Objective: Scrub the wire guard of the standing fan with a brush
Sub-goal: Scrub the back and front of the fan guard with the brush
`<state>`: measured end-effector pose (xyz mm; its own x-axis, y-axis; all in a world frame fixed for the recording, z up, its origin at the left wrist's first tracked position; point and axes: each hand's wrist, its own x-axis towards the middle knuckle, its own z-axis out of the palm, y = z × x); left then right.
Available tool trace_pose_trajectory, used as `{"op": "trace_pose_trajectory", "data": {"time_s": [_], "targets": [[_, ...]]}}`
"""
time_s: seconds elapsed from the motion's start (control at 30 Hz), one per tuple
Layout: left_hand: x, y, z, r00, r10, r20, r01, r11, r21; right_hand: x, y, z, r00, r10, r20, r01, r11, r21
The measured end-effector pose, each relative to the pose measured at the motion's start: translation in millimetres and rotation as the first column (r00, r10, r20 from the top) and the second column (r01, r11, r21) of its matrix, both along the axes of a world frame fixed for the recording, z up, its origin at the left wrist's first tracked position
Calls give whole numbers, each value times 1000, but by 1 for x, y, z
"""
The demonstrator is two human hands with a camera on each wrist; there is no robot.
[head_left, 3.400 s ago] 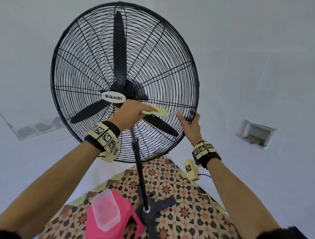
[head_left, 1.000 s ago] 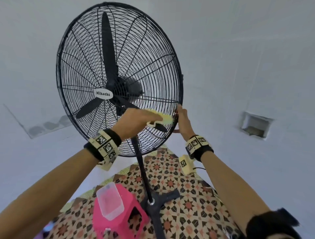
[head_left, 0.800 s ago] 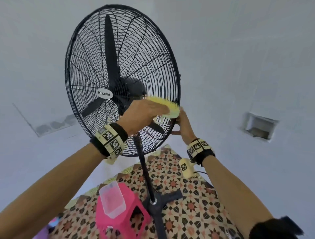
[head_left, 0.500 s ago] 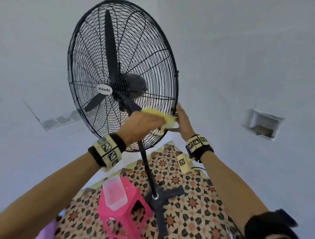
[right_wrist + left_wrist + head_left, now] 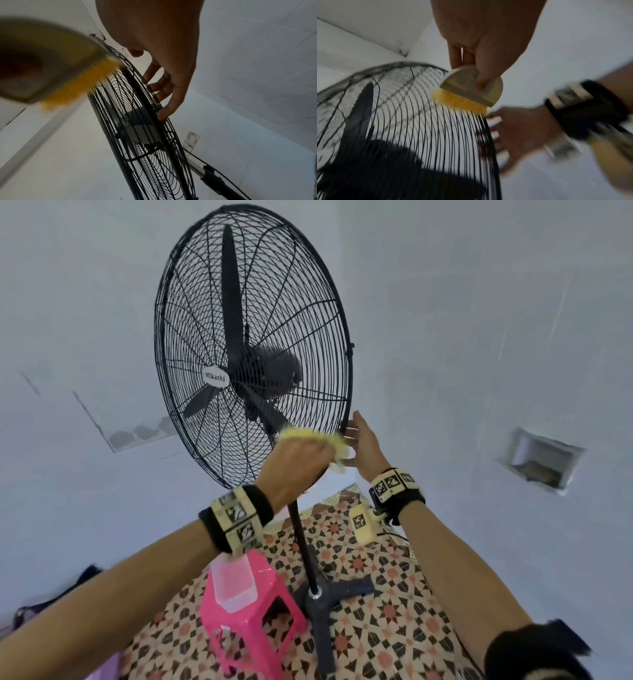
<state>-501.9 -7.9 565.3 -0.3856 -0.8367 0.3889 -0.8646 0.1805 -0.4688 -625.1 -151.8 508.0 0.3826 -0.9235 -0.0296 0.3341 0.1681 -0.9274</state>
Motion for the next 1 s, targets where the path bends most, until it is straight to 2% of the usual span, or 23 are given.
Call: {"op": "trace_pose_trajectory", "data": {"time_s": [0.07,0.13,0.2,0.27,0.33,0.37,0.43,0.5,0.53,0.6,0.67,0.77,0.83,0.9,1.0], "targets": [[-10,-9,38,998,-60,-34,53,983,-177,3,1,1,1000,5,22,-5,1000,24],[-14,-18,55,996,-74,-50,63,979,-192,4,2,3,1000,3,16,-3,1000,15],[-8,-18,36,995,-91,-49,83,987,-139,0,0,4,1000,16,5,-16,1000,11],[9,-14,-7,997,-66,-44,65,998,-15,-4,0,7,1000,26,-13,-26,1000,8],[25,-7,-46,999,32,6,-33,984,172,-4,0,5,999,24,-42,-25,999,-35],[29,-4,-55,998,62,22,-65,974,216,-4,1,5,998,12,-67,-17,997,-70],[29,-5,-50,1000,-29,10,27,989,148,-1,3,3,994,-37,-104,23,991,-128],[19,-11,-20,984,-180,-15,178,981,-76,1,7,3,990,-77,-117,56,984,-169],[12,-14,2,974,-224,-24,216,959,-182,3,5,1,991,-82,-109,64,984,-164],[3,-20,30,971,-236,-25,221,938,-268,3,3,1,994,-70,-80,59,989,-135],[6,-25,19,976,-216,-23,207,958,-196,0,0,2,993,-57,-104,44,991,-129],[22,-22,-39,998,-63,-13,64,993,96,-5,-2,2,990,-52,-131,32,988,-150],[32,-18,-52,995,-36,-91,51,986,161,-5,-2,1,988,-78,-135,56,986,-157],[34,-22,-35,972,-176,-158,183,983,28,-3,-3,-2,983,-123,-135,102,983,-153],[28,-33,20,909,-366,-199,318,918,-236,5,-3,-8,977,-183,-112,161,970,-180]]}}
